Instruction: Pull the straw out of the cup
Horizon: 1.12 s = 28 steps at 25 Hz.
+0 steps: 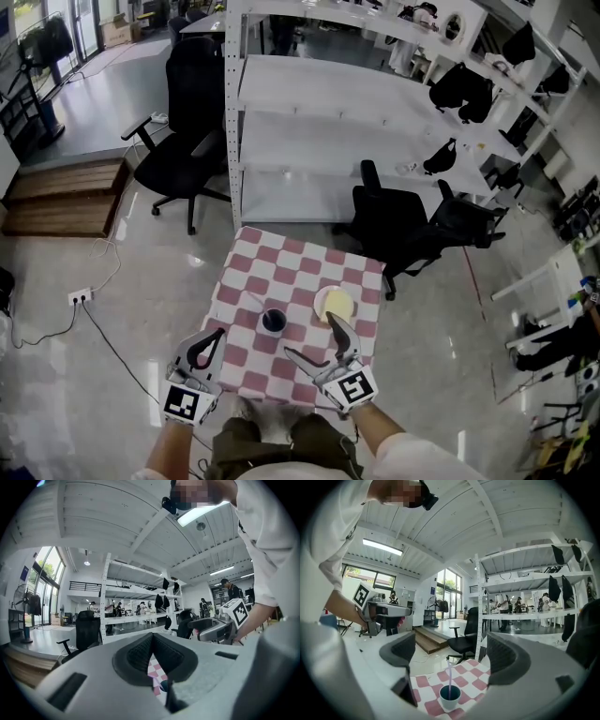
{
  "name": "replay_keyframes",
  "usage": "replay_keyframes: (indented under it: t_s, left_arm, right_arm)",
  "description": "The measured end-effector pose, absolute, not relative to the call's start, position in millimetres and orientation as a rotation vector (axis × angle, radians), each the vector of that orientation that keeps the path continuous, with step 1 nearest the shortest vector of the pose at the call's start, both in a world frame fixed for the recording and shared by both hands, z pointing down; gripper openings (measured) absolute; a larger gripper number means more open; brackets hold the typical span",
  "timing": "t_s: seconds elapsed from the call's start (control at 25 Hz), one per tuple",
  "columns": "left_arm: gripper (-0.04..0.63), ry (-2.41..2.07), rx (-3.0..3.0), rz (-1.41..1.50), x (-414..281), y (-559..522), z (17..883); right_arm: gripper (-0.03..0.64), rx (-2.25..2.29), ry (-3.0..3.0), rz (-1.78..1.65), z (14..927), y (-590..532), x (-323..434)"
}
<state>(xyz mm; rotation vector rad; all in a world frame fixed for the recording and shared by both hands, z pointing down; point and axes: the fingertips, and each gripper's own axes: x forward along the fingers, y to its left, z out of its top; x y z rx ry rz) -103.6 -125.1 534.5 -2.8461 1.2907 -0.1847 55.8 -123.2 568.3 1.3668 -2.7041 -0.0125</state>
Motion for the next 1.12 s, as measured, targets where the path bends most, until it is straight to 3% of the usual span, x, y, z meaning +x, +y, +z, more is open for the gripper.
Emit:
replay_keyframes:
  t_s: [1.12]
  left_arm:
    - [0.003, 1.299, -2.876, -0.199, -98.9, -145.9, 677.6]
  right_arm:
    - [0.479, 1.287, -2.603, 0.041, 783.6, -162.4, 33.0]
